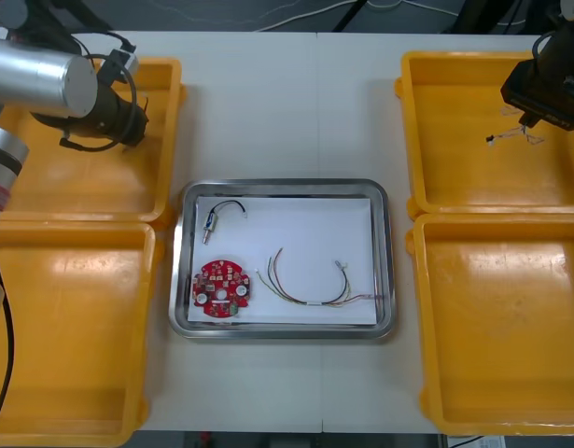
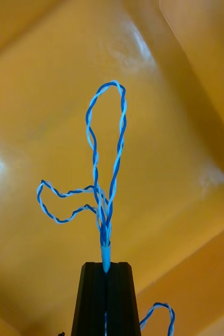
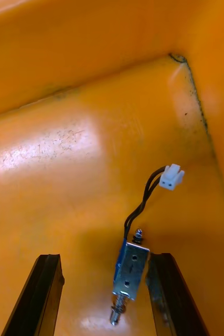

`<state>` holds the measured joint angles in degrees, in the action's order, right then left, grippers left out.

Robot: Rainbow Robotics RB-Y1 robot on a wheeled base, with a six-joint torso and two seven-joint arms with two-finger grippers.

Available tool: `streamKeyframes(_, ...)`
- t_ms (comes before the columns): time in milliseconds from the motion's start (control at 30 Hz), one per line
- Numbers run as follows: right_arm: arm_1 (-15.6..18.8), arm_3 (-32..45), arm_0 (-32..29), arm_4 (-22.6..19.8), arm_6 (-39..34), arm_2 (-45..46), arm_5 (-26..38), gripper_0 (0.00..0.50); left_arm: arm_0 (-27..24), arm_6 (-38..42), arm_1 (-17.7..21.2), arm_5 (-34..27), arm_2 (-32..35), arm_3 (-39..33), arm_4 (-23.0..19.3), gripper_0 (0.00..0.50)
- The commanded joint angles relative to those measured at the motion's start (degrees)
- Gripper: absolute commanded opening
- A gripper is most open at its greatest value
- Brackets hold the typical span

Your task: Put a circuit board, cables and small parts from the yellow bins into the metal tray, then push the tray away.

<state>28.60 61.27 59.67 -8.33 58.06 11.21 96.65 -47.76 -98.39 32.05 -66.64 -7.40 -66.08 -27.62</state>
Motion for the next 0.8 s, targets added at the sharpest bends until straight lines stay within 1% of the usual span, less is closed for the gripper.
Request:
streamKeyframes(33, 2.95, 9.48, -4.12, -0.81, 5.83, -0.49, 1.08, 0.0, -3.57, -7.34, -1.55, 3.71, -0.6, 3.41, -0.24, 0.477)
streamKeyframes(100, 3.22, 13.52, -6.67, -1.07, 9.79, -0.49, 1.96, 0.0, -3.83, -7.52, -1.99, 4.23, -0.69, 4.2, -0.24, 0.476)
streamKeyframes(133, 3.22, 14.49, -7.11, -1.16, 10.67, -0.49, 2.23, 0.0, -3.83, -7.52, -2.08, 4.23, -0.6, 4.29, -0.24, 0.477)
streamKeyframes(200, 3.39, 18.27, -9.31, -2.57, 14.97, -0.49, 3.02, 0.0, -3.83, -7.43, -2.25, 4.15, -0.6, 4.29, -0.33, 0.477)
streamKeyframes(233, 3.39, 19.24, -9.92, -3.18, 15.94, -0.49, 3.19, 0.0, -3.83, -7.43, -2.25, 4.15, -0.6, 4.29, -0.42, 0.477)
streamKeyframes(267, 3.48, 21.08, -10.8, -4.15, 17.61, -0.49, 3.55, 0.0, -3.83, -7.43, -2.25, 4.15, -0.6, 4.29, -0.59, 0.456)
streamKeyframes(300, 3.57, 23.1, -11.86, -5.38, 19.19, -0.49, 3.98, 0.0, -3.83, -7.43, -2.25, 4.15, -0.6, 4.29, -0.77, 0.397)
streamKeyframes(333, 3.48, 24.16, -12.29, -6.0, 19.98, -0.49, 4.25, 0.0, -3.83, -7.34, -2.25, 4.15, -0.69, 4.29, -0.77, 0.362)
streamKeyframes(367, 3.48, 26.18, -13.26, -7.23, 21.57, -0.58, 4.78, 0.0, -3.83, -7.34, -2.34, 4.15, -0.69, 4.29, -0.86, 0.276)
streamKeyframes(400, 3.48, 28.11, -14.23, -8.37, 23.24, -0.58, 5.48, 0.0, -3.83, -7.34, -2.25, 4.06, -0.6, 4.29, -1.03, 0.168)
streamKeyframes(433, 3.48, 29.17, -14.58, -8.98, 24.12, -0.67, 5.83, 0.0, -3.83, -7.34, -2.25, 4.06, -0.6, 4.29, -1.03, 0.099)
streamKeyframes(467, 3.57, 31.19, -15.55, -10.04, 25.79, -0.84, 6.53, 0.0, -3.83, -7.16, -2.34, 3.97, -0.6, 4.29, -1.21, 0.0)
streamKeyframes(600, 3.66, 38.92, -18.71, -14.17, 31.59, -2.69, 8.73, 0.0, -3.83, -6.99, -2.25, 3.97, -0.6, 4.29, -1.56, 0.0)
streamKeyframes(733, 3.66, 44.9, -21.35, -17.33, 35.28, -4.71, 10.31, 0.0, -3.74, -6.81, -2.25, 3.27, -0.51, 4.29, -1.65, 0.0)
streamKeyframes(800, 3.66, 48.33, -22.84, -19.62, 36.6, -6.11, 11.46, 0.0, -3.83, -6.99, -2.25, 1.77, 0.54, 4.2, -1.74, 0.0)
